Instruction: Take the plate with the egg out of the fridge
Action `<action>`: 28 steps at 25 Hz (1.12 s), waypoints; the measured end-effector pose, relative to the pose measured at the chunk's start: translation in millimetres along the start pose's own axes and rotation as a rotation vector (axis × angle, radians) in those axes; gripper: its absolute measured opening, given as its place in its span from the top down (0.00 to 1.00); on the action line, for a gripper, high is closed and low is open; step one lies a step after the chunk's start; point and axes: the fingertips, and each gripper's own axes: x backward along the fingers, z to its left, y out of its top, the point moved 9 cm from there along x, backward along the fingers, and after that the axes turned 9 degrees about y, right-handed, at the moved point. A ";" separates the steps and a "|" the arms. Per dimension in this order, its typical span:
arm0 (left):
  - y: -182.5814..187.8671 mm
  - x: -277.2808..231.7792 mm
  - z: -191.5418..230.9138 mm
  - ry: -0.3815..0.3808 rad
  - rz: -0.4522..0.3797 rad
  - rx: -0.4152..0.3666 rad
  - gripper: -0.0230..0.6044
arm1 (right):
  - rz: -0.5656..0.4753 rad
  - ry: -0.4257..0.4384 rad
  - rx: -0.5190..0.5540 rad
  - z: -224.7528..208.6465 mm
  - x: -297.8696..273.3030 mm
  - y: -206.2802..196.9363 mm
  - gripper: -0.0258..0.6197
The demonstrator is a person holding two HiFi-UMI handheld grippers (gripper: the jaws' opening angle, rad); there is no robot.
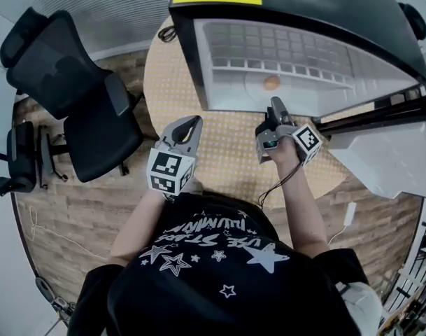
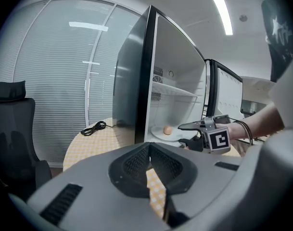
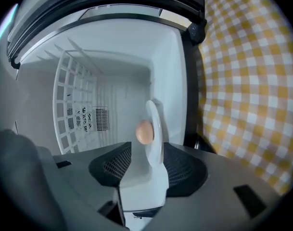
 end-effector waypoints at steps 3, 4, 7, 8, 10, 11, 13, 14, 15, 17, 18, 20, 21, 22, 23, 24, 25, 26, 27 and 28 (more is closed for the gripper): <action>-1.1 1.3 1.0 0.010 0.008 0.006 0.95 | 0.014 -0.008 0.045 1.5 -5.5 -1.5 0.64; -1.7 1.4 1.5 0.015 0.011 0.008 0.95 | 0.015 -0.028 0.060 0.0 -5.6 -1.6 0.68; -1.7 1.9 2.5 0.022 0.012 0.010 0.95 | 0.024 -0.093 0.100 -5.8 -3.9 -2.7 0.88; -1.6 2.1 2.8 0.022 0.012 0.009 0.95 | 0.027 -0.099 0.111 -6.8 -3.5 -2.9 0.89; -2.3 2.0 2.9 0.020 0.015 0.009 0.95 | 0.028 -0.089 0.107 -7.9 -2.7 -2.2 0.90; -3.0 1.8 2.8 0.017 0.018 0.011 0.95 | 0.025 -0.083 0.093 -9.0 -1.7 -1.9 0.90; -4.3 1.3 2.2 0.008 0.022 0.018 0.95 | 0.019 -0.076 0.064 -11.9 2.9 -3.0 0.91; -5.3 0.7 1.4 0.003 0.024 0.021 0.95 | 0.018 -0.073 0.056 -13.0 6.7 -4.7 0.91; -6.4 -0.1 0.1 -0.004 0.025 0.025 0.95 | 0.019 -0.071 0.053 -13.6 11.7 -7.0 0.91; -8.6 -2.6 -3.7 -0.021 0.029 0.029 0.95 | 0.026 -0.064 0.056 -14.3 24.1 -11.3 0.91; -9.4 -4.1 -6.2 -0.032 0.030 0.029 0.95 | 0.031 -0.059 0.061 -14.9 30.8 -12.4 0.91; -10.6 -7.0 -12.0 -0.058 0.033 0.023 0.95 | 0.039 -0.051 0.075 -17.6 43.1 -12.2 0.91; -11.2 -8.0 -14.6 -0.070 0.034 0.016 0.95 | 0.043 -0.050 0.082 -18.9 47.8 -11.6 0.91; -11.7 -8.7 -16.7 -0.080 0.037 0.009 0.95 | 0.047 -0.050 0.091 -19.8 51.0 -11.1 0.91; -12.0 -9.1 -18.3 -0.087 0.039 0.002 0.95 | 0.053 -0.049 0.102 -20.0 52.7 -10.5 0.90; -12.2 -9.4 -19.4 -0.092 0.041 -0.004 0.95 | 0.058 -0.046 0.114 -19.6 52.9 -9.8 0.90; -12.1 -9.4 -20.1 -0.095 0.043 -0.008 0.95 | 0.062 -0.040 0.124 -19.2 52.2 -9.2 0.90; -11.9 -9.0 -20.2 -0.095 0.045 -0.013 0.95 | 0.062 -0.033 0.126 -19.2 51.1 -8.7 0.90; -11.6 -8.4 -19.9 -0.094 0.046 -0.017 0.95 | 0.059 -0.029 0.119 -20.0 50.1 -8.5 0.89; -11.3 -7.5 -19.2 -0.092 0.047 -0.021 0.95 | 0.053 -0.026 0.107 -21.2 49.2 -8.3 0.87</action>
